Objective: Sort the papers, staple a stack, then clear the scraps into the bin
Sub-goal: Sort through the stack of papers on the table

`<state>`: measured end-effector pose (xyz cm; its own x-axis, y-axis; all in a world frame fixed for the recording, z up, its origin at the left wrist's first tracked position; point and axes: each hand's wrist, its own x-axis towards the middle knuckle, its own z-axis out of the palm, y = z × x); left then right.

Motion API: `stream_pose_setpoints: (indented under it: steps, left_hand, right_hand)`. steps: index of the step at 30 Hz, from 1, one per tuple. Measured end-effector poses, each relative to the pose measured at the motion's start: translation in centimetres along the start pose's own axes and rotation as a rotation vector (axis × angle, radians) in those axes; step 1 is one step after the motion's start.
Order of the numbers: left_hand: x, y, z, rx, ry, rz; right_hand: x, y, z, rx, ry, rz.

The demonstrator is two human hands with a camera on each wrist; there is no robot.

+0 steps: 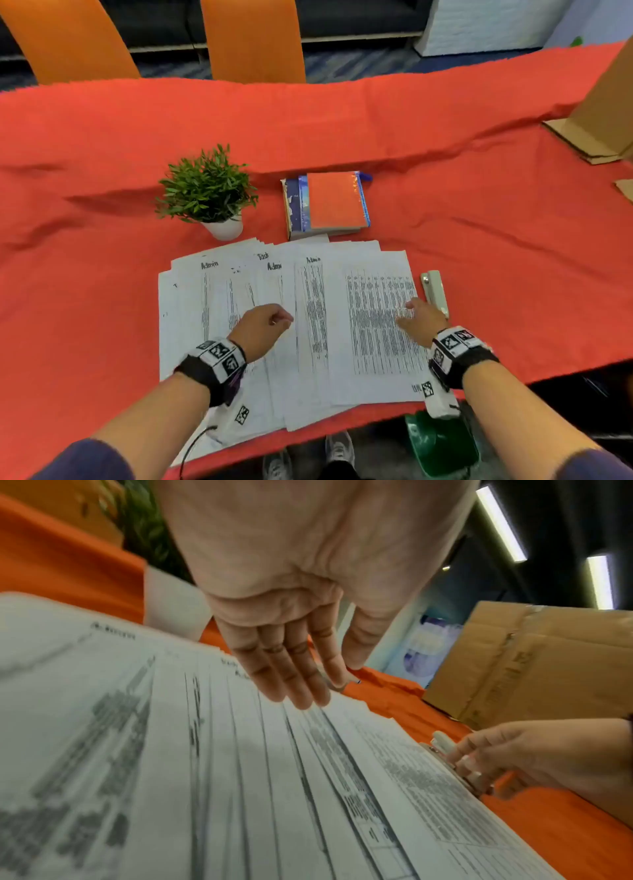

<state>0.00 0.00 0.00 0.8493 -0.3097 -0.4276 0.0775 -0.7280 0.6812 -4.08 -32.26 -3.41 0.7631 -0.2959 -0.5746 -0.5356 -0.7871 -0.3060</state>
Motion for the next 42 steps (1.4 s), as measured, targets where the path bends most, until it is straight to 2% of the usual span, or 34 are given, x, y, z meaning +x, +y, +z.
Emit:
stream_pose_setpoints:
  steps: [3, 6, 10, 15, 20, 23, 28, 38, 42]
  left_hand:
    - [1.8, 0.3, 2.7, -0.024, 0.011, -0.068]
    - [2.3, 0.5, 5.3, -0.059, 0.034, -0.130]
    - [2.9, 0.1, 7.1, 0.014, 0.124, -0.163]
    - [3.8, 0.6, 8.5, 0.060, 0.191, -0.214]
    - [5.6, 1.4, 9.6, 0.084, 0.213, -0.363]
    - [6.2, 1.2, 9.9, 0.135, 0.186, -0.384]
    - [6.6, 0.7, 9.5, 0.110, 0.149, -0.402]
    - [7.1, 1.3, 8.6, -0.046, 0.338, -0.519]
    - [7.5, 0.8, 8.2, -0.082, 0.276, -0.480]
  right_hand:
    - [0.5, 0.0, 1.5, -0.139, 0.071, 0.120]
    - [0.4, 0.5, 3.0, -0.078, 0.119, 0.154]
    - [0.3, 1.1, 3.0, 0.094, 0.202, 0.176]
    - [-0.5, 3.0, 1.7, 0.087, 0.237, 0.044]
    - [-1.4, 5.4, -1.7, 0.305, 0.357, -0.017]
    - [-1.5, 7.0, -3.8, 0.407, 0.417, -0.084]
    - [-1.3, 7.9, -6.4, 0.437, 0.412, -0.134]
    - [0.2, 4.9, -6.7, 0.465, 0.175, -0.103]
    - [0.5, 3.3, -5.6, 0.460, 0.106, -0.135]
